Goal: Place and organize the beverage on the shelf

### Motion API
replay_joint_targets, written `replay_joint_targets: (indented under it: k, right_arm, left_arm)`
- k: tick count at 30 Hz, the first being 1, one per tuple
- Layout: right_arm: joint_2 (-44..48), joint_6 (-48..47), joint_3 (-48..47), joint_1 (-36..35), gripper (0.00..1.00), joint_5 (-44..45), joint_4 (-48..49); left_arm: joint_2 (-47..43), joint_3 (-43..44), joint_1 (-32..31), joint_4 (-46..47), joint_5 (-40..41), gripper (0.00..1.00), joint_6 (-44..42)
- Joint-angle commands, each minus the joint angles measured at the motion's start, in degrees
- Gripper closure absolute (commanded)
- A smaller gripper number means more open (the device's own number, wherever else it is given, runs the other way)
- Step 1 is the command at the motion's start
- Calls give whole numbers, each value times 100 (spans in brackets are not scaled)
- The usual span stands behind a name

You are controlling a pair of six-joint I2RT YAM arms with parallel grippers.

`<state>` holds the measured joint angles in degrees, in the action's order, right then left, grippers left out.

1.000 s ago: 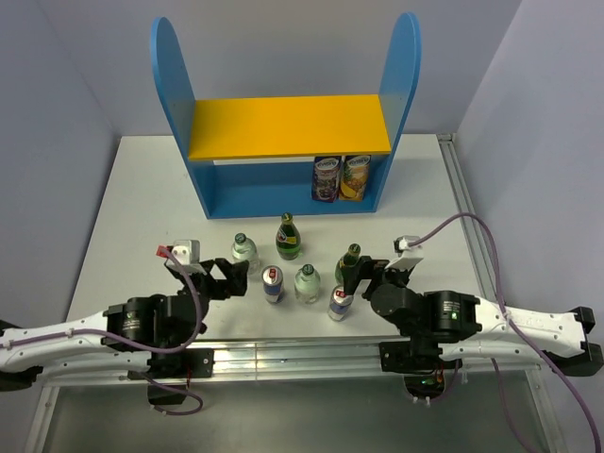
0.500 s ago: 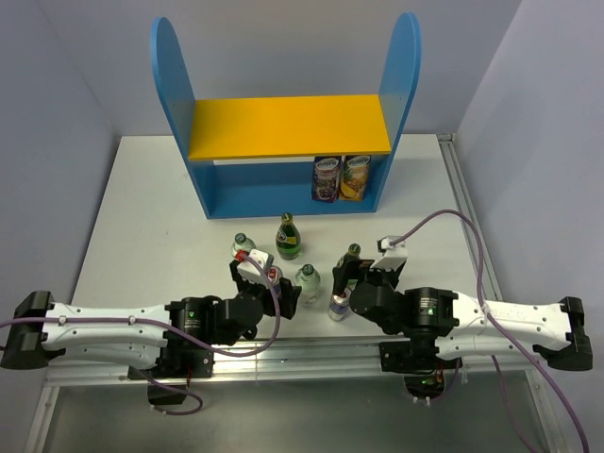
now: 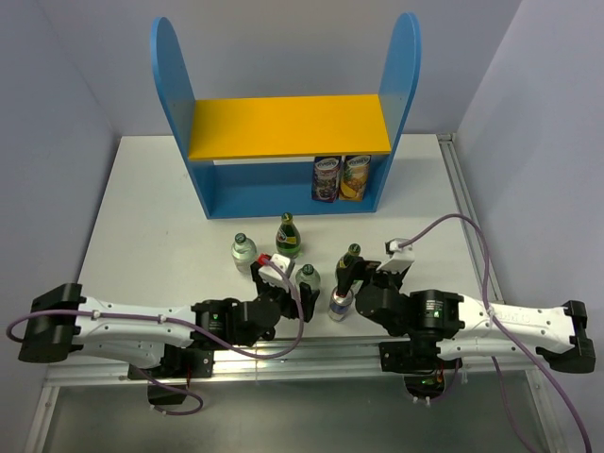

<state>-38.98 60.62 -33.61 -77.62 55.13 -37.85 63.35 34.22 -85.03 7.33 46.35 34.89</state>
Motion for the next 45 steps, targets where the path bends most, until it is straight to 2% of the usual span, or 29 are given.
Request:
replay_joint_targets:
  k: [1, 9, 18, 22, 24, 28, 29, 31, 32, 34, 38, 45]
  right_arm:
    - [206, 161, 117, 19, 0, 261, -30]
    - [453, 99, 451, 11, 0, 59, 207]
    - [453, 46, 522, 11, 0, 32, 287]
    - [541, 11, 574, 19, 0, 15, 339]
    - [576, -15, 592, 11, 0, 15, 374]
    - [585, -33, 601, 11, 0, 6, 383]
    - [576, -24, 601, 11, 0, 15, 383]
    - [602, -33, 610, 11, 0, 15, 383]
    - [620, -50, 618, 19, 0, 6, 409]
    - [646, -59, 627, 11, 0, -3, 418]
    - [743, -112, 671, 11, 0, -29, 471]
    - [813, -156, 706, 11, 0, -47, 506]
  left_arm:
    - [256, 182, -31, 497, 278, 1, -167]
    - [835, 243, 48, 1094, 542, 1, -536]
    - [1390, 419, 355, 1525, 428, 1, -756]
    - [1548, 524, 435, 1596, 419, 8, -835]
    - [1601, 551, 453, 1640, 428, 14, -844]
    - [1672, 665, 453, 1640, 445, 33, -853]
    - [1698, 683, 453, 1622, 454, 44, -853]
    - [1786, 762, 461, 1587, 489, 58, -827]
    - [1855, 823, 461, 1535, 507, 69, -800]
    - [1909, 885, 470, 1491, 533, 74, -756]
    - [1997, 973, 479, 1341, 612, 100, -625]
    - [1795, 1113, 479, 1051, 709, 100, -685]
